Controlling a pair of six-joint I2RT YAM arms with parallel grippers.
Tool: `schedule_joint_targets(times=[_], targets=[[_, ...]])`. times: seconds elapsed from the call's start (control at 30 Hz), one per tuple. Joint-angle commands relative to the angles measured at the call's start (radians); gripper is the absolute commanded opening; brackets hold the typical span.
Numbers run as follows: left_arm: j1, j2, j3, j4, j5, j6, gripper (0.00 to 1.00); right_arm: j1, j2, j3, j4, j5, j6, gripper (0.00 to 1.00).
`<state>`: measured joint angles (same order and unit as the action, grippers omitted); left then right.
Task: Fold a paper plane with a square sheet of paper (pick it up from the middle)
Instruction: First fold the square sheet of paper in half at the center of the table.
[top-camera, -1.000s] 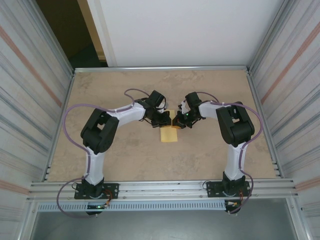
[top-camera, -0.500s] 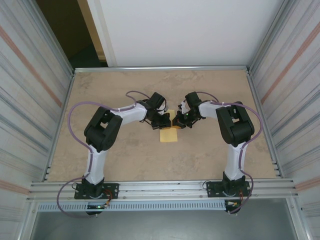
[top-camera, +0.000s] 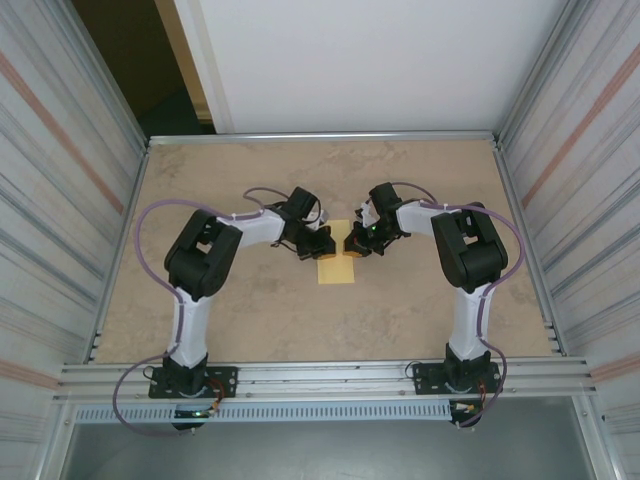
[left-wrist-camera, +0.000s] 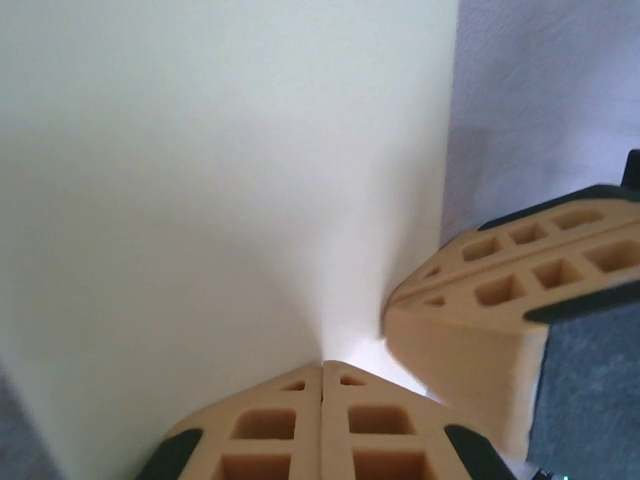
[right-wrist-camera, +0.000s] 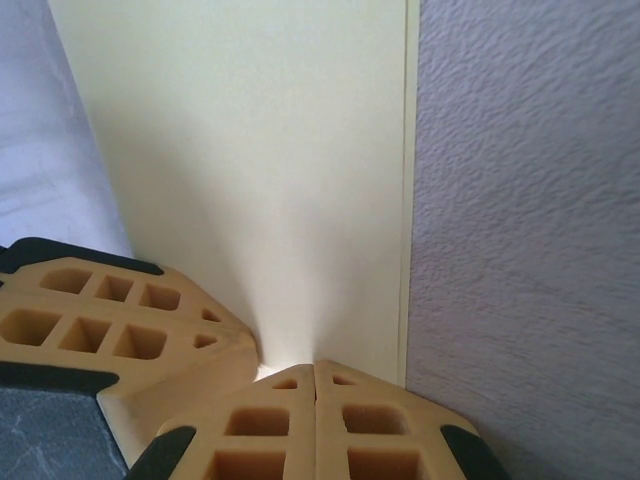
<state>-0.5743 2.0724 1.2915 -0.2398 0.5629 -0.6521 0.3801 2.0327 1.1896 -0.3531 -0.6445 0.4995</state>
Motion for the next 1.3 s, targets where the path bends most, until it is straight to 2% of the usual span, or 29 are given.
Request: schedule_joint_targets(times=[0.0,0.27,0.43,0.67,0.83,1.1,1.27], targets=[[0.048,-0.049,-0.079,-0.076,-0.022,0.065,0.07,-0.006,0.143,-0.085,-0.146,0.36,-0.034,0.0],[0.135,-0.153,-0.153,-0.091,-0.006,0.126,0.07,-0.017,0.142,-0.091,-0.145,0.364,-0.039,0.0],[0.111,-0.22,-0.159,0.043,0.061,0.078,0.07,-0.015,0.142,-0.082,-0.145,0.354,-0.036,0.0],[0.017,-0.083,-0.096,0.203,0.109,-0.029,0.08,-0.015,0.144,-0.082,-0.146,0.353,-0.035,0.0],[0.003,-0.011,-0.058,0.248,0.115,-0.078,0.08,-0.015,0.141,-0.087,-0.146,0.353,-0.036,0.0],[0.084,-0.001,-0.152,0.247,0.078,-0.057,0.08,-0.021,0.14,-0.091,-0.146,0.349,-0.038,0.0],[0.144,-0.041,-0.192,0.153,0.023,0.031,0.08,-0.024,0.144,-0.088,-0.146,0.351,-0.04,0.0]])
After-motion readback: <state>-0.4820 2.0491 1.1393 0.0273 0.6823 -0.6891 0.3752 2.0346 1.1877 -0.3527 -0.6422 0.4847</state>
